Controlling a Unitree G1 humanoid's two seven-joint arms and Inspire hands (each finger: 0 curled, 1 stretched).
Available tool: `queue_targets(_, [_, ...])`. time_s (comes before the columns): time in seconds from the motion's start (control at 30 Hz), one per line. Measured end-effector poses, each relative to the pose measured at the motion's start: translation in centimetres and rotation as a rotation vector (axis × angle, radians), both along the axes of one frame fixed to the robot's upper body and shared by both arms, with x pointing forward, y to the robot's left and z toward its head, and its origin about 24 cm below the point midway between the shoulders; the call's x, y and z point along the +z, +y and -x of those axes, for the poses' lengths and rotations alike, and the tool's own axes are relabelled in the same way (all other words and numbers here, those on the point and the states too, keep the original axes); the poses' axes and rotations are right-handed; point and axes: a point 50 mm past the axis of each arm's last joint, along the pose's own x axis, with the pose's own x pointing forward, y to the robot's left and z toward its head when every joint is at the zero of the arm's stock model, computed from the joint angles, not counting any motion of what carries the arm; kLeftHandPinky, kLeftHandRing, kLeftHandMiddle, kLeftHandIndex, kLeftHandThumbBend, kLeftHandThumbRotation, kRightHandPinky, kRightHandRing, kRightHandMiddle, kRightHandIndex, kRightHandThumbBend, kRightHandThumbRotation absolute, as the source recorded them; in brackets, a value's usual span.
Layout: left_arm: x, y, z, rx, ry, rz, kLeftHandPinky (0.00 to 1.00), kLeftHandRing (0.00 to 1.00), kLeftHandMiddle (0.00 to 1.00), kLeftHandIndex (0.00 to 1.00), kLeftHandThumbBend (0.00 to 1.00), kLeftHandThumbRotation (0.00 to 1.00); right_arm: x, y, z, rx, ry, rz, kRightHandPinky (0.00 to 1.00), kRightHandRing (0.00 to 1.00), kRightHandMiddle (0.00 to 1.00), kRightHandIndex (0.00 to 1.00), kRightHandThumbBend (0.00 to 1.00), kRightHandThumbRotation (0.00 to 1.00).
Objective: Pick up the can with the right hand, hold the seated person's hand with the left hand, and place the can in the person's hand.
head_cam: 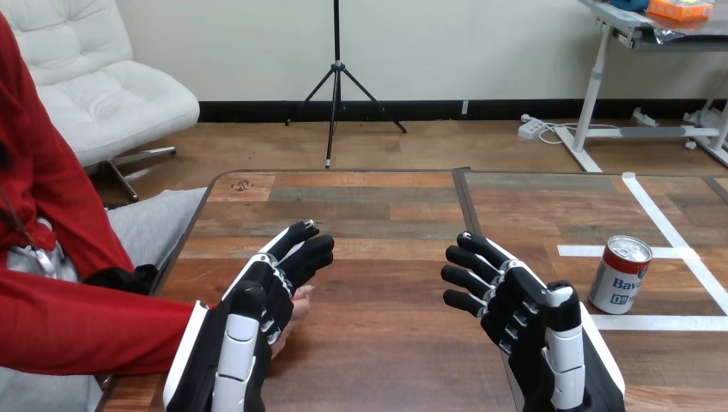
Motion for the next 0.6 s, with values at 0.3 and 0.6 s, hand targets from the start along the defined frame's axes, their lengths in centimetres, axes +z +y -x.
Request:
queue_targets(0.3, [-0.05, 0.02, 0.08, 0.002, 0.004, -0.001, 0.92, 0.82, 0.81, 0.82, 0.65, 1.0, 0.0, 0.01, 0.0, 0.002, 0.0, 0.0, 0.83, 0.85, 0.86, 0.85, 0.94, 1.0])
queue_targets(0.6, [-0.11, 0.04, 0.15, 0.002, 0.007, -0.001, 0.92, 0.83, 0.81, 0.82, 0.65, 1.0, 0.0, 0.01, 0.0, 0.002, 0.0, 0.0, 0.83, 0.86, 0.87, 0.85, 0.95, 1.0])
